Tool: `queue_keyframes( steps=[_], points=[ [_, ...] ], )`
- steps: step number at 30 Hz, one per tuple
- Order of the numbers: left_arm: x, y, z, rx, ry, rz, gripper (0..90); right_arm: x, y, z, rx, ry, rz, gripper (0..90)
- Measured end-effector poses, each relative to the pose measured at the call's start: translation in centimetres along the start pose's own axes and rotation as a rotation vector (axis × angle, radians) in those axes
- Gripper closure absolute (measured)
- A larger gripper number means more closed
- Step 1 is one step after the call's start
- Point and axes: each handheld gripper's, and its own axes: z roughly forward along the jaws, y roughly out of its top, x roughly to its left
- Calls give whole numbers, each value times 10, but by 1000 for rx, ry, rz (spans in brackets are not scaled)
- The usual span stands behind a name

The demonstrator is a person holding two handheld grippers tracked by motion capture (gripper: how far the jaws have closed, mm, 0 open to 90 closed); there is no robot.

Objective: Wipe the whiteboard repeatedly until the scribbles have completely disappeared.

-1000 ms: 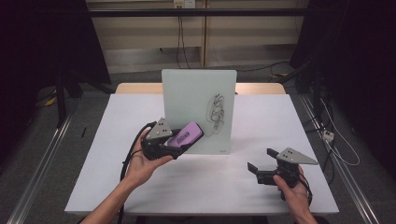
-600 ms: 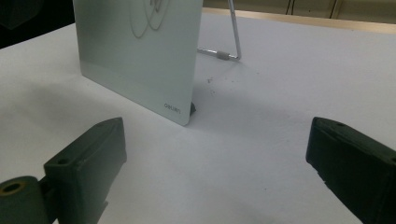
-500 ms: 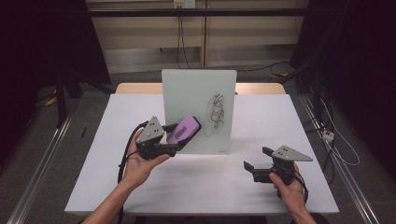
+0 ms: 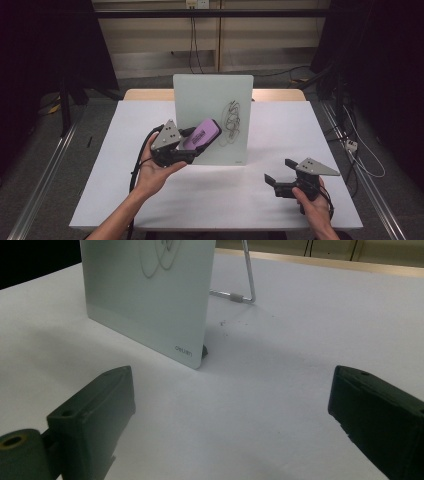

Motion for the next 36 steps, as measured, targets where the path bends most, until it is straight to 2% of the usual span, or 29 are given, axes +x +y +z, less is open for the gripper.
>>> queue_keyframes(
  steps=[1, 5, 6, 8, 15, 17, 21, 26, 36],
  points=[
    [0, 0, 2, -6, -3, -16, 405, 0, 0, 2, 0, 0, 1, 49],
    [4, -2, 6, 17, 5, -9, 404, 0, 1, 3, 1, 3, 7, 49],
    [3, -2, 8, 10, 5, -18, 405, 0, 1, 3, -1, 1, 3, 49],
    [2, -1, 8, 27, 11, 3, 405, 0, 2, 4, -1, 2, 3, 49],
    [-1, 4, 10, 37, 31, 54, 405, 1, 3, 9, 5, 20, 0, 49],
    [0, 6, 11, 27, 31, 41, 404, 1, 3, 9, 4, 18, 1, 49],
    [1, 8, 12, 30, 32, 55, 404, 0, 3, 9, 6, 15, -2, 49],
    [1, 9, 15, 27, 35, 50, 404, 0, 2, 6, 4, 9, 4, 49],
    [-1, 22, 28, 40, 44, 100, 404, 0, 2, 4, 0, 11, -7, 49]
  ],
)
